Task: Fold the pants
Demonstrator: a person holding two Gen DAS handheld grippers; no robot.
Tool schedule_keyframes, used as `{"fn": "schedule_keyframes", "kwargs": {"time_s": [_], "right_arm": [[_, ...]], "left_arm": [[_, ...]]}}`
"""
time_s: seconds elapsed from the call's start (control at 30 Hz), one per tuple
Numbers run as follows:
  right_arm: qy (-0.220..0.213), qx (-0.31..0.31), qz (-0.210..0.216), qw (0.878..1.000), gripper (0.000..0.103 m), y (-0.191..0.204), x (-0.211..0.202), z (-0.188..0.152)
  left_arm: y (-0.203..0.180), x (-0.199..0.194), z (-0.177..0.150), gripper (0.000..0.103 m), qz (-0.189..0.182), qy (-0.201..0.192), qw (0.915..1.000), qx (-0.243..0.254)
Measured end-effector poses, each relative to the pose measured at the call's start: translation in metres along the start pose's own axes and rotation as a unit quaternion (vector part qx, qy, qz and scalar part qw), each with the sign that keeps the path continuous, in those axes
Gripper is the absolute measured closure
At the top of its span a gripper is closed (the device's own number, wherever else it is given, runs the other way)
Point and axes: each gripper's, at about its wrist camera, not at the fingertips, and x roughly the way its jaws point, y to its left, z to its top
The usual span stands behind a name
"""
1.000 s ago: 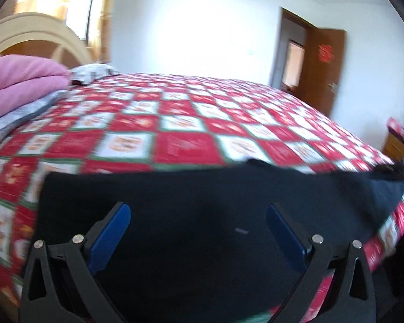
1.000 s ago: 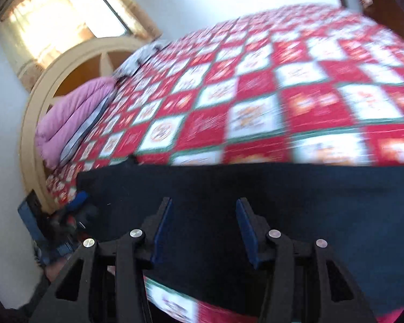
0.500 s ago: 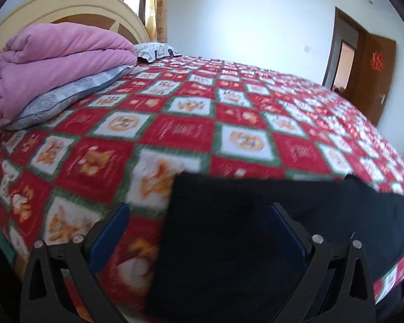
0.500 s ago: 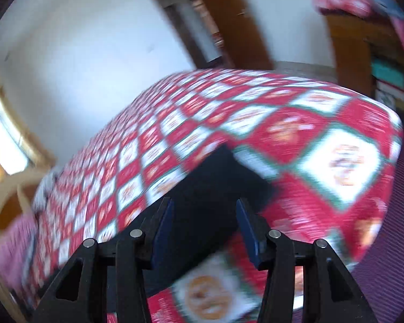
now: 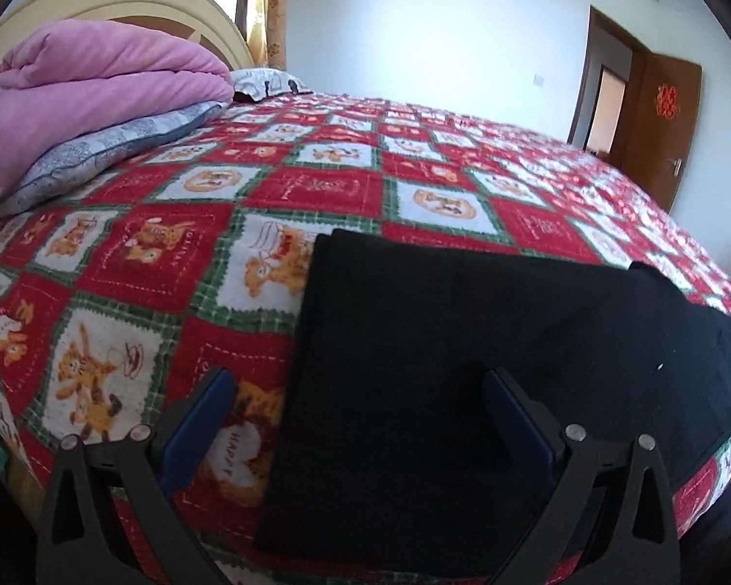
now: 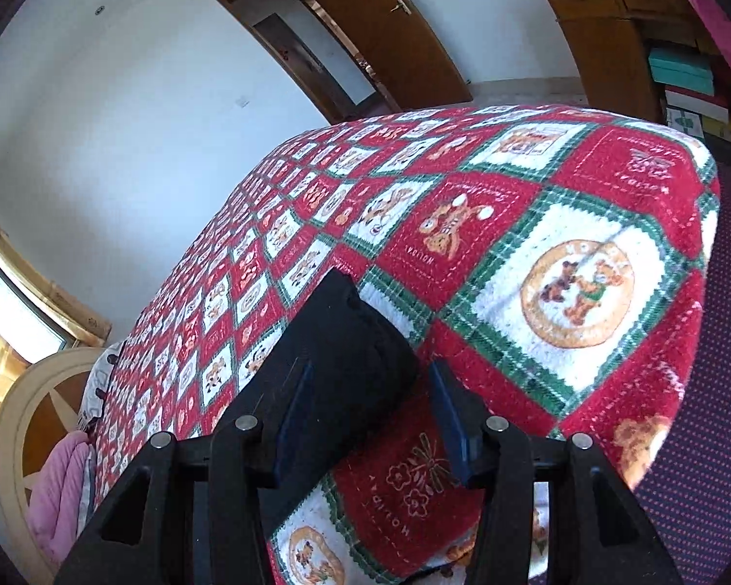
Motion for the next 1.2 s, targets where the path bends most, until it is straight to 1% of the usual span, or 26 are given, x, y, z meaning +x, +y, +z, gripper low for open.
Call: {"fn": "schedule_keyframes", "kwargs": {"time_s": [0.2, 0.27, 0.5, 0.6, 0.67, 0.7, 0.73, 0.77, 0.8, 0.83, 0.9, 1.0, 1.03, 1.2], "right_arm": [[-0.003, -0.05, -0.01, 0.999, 0.053, 0.007, 0.01, -0.005], [-0.011, -0.062, -0.008, 0.998, 0.053, 0.009, 0.013, -0.006], [-0.042, -0.065, 0.009, 0.997, 0.053, 0.007, 0.014, -0.009], [-0.042, -0.069, 0.011, 0.997, 0.053, 0.008, 0.01, -0.012], [-0.043, -0.083, 0.004, 0.996, 0.053, 0.012, 0.009, -0.015], [-0.044, -0.09, -0.003, 0.995, 0.056, 0.014, 0.011, -0.016], [-0.046, -0.093, -0.011, 0.995, 0.065, 0.015, 0.013, -0.017], [-0.047, -0.092, -0.015, 0.995, 0.07, 0.015, 0.013, -0.017], [-0.046, -0.087, -0.015, 0.995, 0.081, 0.013, 0.014, -0.016], [-0.044, -0.082, -0.012, 0.996, 0.084, 0.01, 0.015, -0.015], [-0.043, -0.067, 0.0, 0.997, 0.085, 0.005, 0.015, -0.013], [-0.044, -0.061, 0.003, 0.997, 0.087, 0.003, 0.015, -0.013], [-0.045, -0.063, 0.002, 0.997, 0.089, 0.004, 0.015, -0.013], [-0.064, -0.086, -0.001, 0.994, 0.09, 0.016, 0.006, -0.016]], "left_arm": [[0.002, 0.0, -0.001, 0.0, -0.006, -0.006, 1.0, -0.004], [0.002, 0.0, -0.002, 0.0, -0.006, -0.008, 0.9999, -0.004], [0.001, 0.0, -0.002, 0.0, -0.006, -0.008, 0.9999, -0.005], [0.001, 0.0, -0.003, 0.0, -0.006, -0.007, 0.9999, -0.007], [0.0, 0.0, -0.003, 0.0, -0.005, -0.01, 0.9999, -0.004], [0.0, 0.0, -0.004, 0.0, -0.005, -0.012, 0.9999, -0.003], [0.0, 0.0, -0.004, 0.0, -0.006, -0.013, 0.9999, -0.003], [0.0, 0.0, -0.004, 0.0, -0.007, -0.012, 0.9999, -0.003], [0.0, 0.0, -0.004, 0.0, -0.006, -0.012, 0.9999, -0.002], [0.0, 0.0, -0.004, 0.0, -0.007, -0.012, 0.9999, -0.002], [0.0, 0.0, -0.004, 0.0, -0.006, -0.012, 0.9999, -0.002], [0.0, 0.0, -0.004, 0.0, -0.006, -0.012, 0.9999, -0.002], [-0.001, 0.0, -0.004, 0.0, -0.006, -0.012, 0.9999, -0.002], [-0.001, 0.0, -0.004, 0.0, -0.006, -0.012, 0.9999, -0.002]]}}
